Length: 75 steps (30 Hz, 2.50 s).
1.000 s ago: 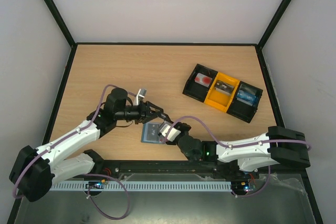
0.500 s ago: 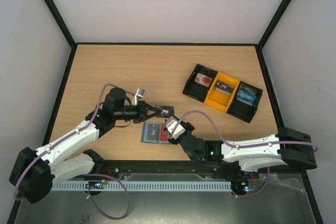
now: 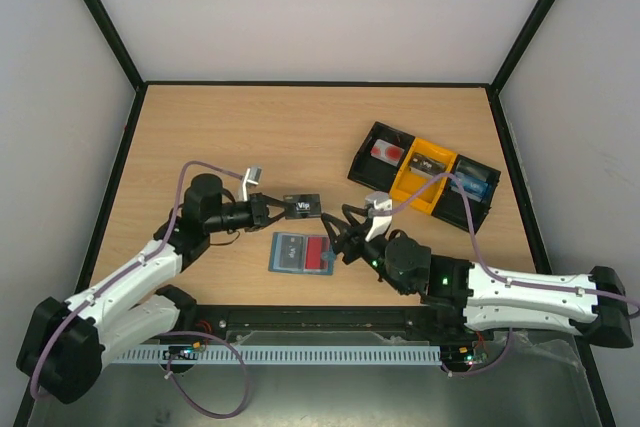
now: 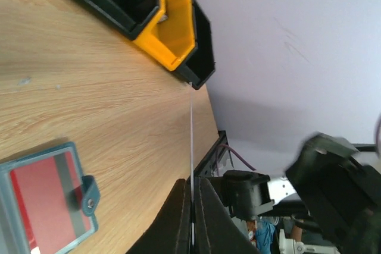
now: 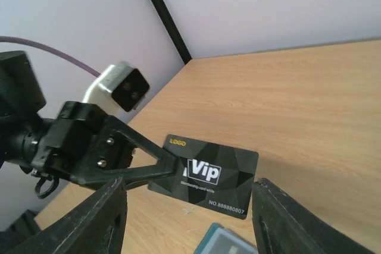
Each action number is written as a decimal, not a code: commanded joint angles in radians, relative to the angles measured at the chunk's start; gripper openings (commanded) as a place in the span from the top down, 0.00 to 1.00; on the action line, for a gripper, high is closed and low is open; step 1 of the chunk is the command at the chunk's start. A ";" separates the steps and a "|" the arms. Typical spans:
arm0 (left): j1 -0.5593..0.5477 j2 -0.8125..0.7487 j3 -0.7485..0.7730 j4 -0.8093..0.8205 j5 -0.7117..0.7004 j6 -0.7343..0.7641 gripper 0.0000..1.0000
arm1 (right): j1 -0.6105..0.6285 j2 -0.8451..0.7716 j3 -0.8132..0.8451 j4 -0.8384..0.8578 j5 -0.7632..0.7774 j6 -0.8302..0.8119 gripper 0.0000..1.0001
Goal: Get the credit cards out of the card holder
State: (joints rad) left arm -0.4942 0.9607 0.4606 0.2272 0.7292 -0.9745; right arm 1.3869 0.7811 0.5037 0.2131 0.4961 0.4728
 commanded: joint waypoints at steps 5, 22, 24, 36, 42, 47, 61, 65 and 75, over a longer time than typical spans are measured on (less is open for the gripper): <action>0.004 -0.122 -0.026 0.102 0.050 0.039 0.97 | -0.194 0.045 -0.026 0.043 -0.373 0.362 0.47; 0.003 -0.217 -0.085 0.206 0.100 -0.048 0.97 | -0.305 0.090 -0.159 0.405 -0.605 0.653 0.70; 0.003 -0.223 -0.089 0.218 0.106 -0.059 0.97 | -0.305 0.088 -0.163 0.413 -0.609 0.658 0.73; 0.003 -0.244 -0.116 0.270 0.120 -0.108 0.97 | -0.305 0.087 -0.184 0.461 -0.623 0.665 0.98; 0.004 -0.249 -0.118 0.248 0.101 -0.101 0.82 | -0.305 0.086 -0.191 0.464 -0.623 0.653 0.98; 0.004 -0.250 -0.101 0.178 0.071 -0.063 0.27 | -0.305 0.063 -0.194 0.439 -0.586 0.640 0.98; 0.003 -0.253 0.113 -0.351 -0.176 0.267 0.00 | -0.405 -0.007 -0.084 0.095 -0.409 0.442 0.98; 0.003 -0.248 0.160 -0.452 -0.222 0.350 0.00 | -0.535 -0.009 -0.042 -0.017 -0.414 0.398 0.98; 0.003 -0.231 0.133 -0.474 -0.268 0.377 0.00 | -0.816 -0.038 0.086 -0.329 -0.285 0.289 0.98</action>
State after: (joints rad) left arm -0.4942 0.7208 0.6041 -0.2249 0.4870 -0.6209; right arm 0.6430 0.7609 0.5205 0.0517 0.1101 0.8364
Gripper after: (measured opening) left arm 0.999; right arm 0.022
